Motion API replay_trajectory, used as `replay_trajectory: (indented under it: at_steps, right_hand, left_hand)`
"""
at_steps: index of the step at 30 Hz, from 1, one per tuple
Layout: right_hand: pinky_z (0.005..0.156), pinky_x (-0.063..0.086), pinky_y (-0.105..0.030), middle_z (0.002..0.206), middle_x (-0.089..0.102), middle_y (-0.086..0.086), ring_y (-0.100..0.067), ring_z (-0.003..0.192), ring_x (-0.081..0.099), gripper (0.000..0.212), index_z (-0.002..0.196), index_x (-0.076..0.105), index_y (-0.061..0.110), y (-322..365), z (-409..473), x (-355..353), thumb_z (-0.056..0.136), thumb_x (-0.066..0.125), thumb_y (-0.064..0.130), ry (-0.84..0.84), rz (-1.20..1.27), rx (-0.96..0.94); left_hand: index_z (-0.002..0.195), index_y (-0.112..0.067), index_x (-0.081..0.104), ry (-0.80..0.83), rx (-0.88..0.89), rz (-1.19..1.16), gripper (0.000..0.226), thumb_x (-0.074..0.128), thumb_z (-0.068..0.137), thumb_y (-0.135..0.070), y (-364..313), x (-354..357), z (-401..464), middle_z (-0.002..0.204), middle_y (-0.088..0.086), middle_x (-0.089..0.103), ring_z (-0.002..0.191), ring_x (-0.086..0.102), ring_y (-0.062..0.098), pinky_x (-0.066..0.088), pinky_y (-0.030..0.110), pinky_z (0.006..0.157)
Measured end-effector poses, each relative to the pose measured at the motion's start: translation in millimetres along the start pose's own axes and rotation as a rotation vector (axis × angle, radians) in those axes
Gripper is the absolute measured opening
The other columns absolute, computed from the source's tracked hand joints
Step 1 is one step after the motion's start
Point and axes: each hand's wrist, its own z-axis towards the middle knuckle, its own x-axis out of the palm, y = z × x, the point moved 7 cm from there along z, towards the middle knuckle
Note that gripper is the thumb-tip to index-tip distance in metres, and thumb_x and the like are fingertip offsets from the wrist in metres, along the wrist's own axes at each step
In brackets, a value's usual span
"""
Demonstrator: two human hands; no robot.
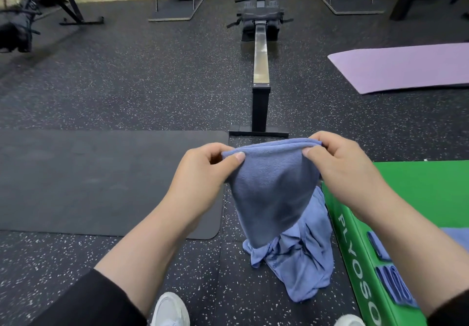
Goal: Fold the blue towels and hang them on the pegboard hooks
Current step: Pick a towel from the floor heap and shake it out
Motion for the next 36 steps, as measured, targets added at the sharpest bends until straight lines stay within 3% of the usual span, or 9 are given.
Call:
replay_trajectory:
  at_steps: [6,11,14,20,23,25,29,32,36]
  right_hand:
    - [0.06,0.035,-0.035,0.062,0.041,0.002,-0.015,0.06,0.034,0.021,0.078,0.055,0.002,-14,-2,21,0.092,0.055,0.017,0.101,-0.111,0.111]
    - [0.071,0.057,-0.063,0.064,0.046,-0.003,-0.015,0.064,0.04,0.042,0.085,0.054,-0.001,-19,-7,40,0.078,0.048,0.04,0.116,-0.074,0.199]
    - [0.07,0.057,-0.06,0.059,0.041,-0.008,-0.017,0.062,0.035,0.033,0.074,0.054,0.005,-5,-12,48,0.08,0.05,0.037,0.078,-0.075,0.17]
    - [0.052,0.031,-0.033,0.052,0.041,0.004,-0.014,0.054,0.032,0.031,0.066,0.051,0.007,10,-18,62,0.093,0.056,0.021,0.083,-0.078,0.067]
    - [0.058,0.046,-0.036,0.059,0.051,-0.005,-0.01,0.059,0.04,0.026,0.079,0.062,0.004,10,-18,70,0.09,0.052,0.024,0.146,0.039,0.066]
    - [0.081,0.054,-0.056,0.075,0.062,-0.013,-0.015,0.072,0.052,0.038,0.093,0.066,0.005,6,-16,69,0.081,0.05,0.038,0.159,0.204,0.127]
    - [0.094,0.052,-0.06,0.091,0.074,-0.004,-0.028,0.093,0.07,0.033,0.101,0.072,0.025,-2,-10,61,0.078,0.063,0.048,0.135,0.308,0.142]
    - [0.084,0.053,-0.066,0.086,0.072,-0.014,-0.027,0.076,0.064,0.027,0.097,0.074,0.027,-5,-6,57,0.076,0.059,0.032,0.071,0.288,0.144]
    - [0.089,0.055,-0.06,0.087,0.074,-0.007,-0.024,0.082,0.067,0.019,0.097,0.074,0.023,9,-5,51,0.083,0.061,0.024,0.154,0.278,0.081]
  left_hand:
    - [0.074,-0.01,0.06,-0.128,-0.306,-0.255,0.021,0.07,0.091,-0.014,40,20,-11,0.059,0.002,0.055,0.055,0.049,0.018,0.048,0.027,0.05]
    - [0.073,-0.008,0.056,-0.179,-0.212,-0.175,0.018,0.068,0.084,-0.016,29,23,-12,0.059,0.006,0.057,0.052,0.053,0.02,0.055,0.044,0.055]
    - [0.078,-0.004,0.056,-0.2,-0.156,-0.103,0.019,0.068,0.082,-0.017,16,28,-18,0.061,0.009,0.057,0.055,0.054,0.019,0.058,0.051,0.057]
    - [0.075,-0.013,0.06,-0.206,-0.039,0.001,0.016,0.071,0.086,-0.016,3,33,-27,0.061,-0.009,0.06,0.055,0.048,0.001,0.04,0.012,0.053]
    - [0.081,-0.019,0.071,-0.139,-0.03,-0.041,0.011,0.066,0.09,-0.014,-3,38,-29,0.073,-0.009,0.071,0.066,0.063,0.006,0.049,0.017,0.062]
    - [0.087,-0.027,0.078,-0.056,-0.068,-0.079,0.028,0.055,0.093,-0.011,-1,41,-29,0.082,-0.004,0.076,0.083,0.07,0.022,0.059,0.037,0.079]
    - [0.092,-0.035,0.08,0.118,-0.067,-0.099,0.043,0.043,0.085,-0.013,-1,49,-31,0.101,0.01,0.076,0.091,0.068,0.025,0.049,0.056,0.103]
    - [0.084,-0.011,0.071,0.012,-0.107,-0.189,0.031,0.043,0.086,0.001,10,39,-28,0.091,0.006,0.077,0.093,0.073,0.026,0.058,0.046,0.093]
    - [0.116,-0.029,0.062,-0.016,-0.039,-0.064,0.032,0.068,0.086,-0.021,15,23,-17,0.108,-0.01,0.07,0.098,0.067,0.003,0.055,0.025,0.088]
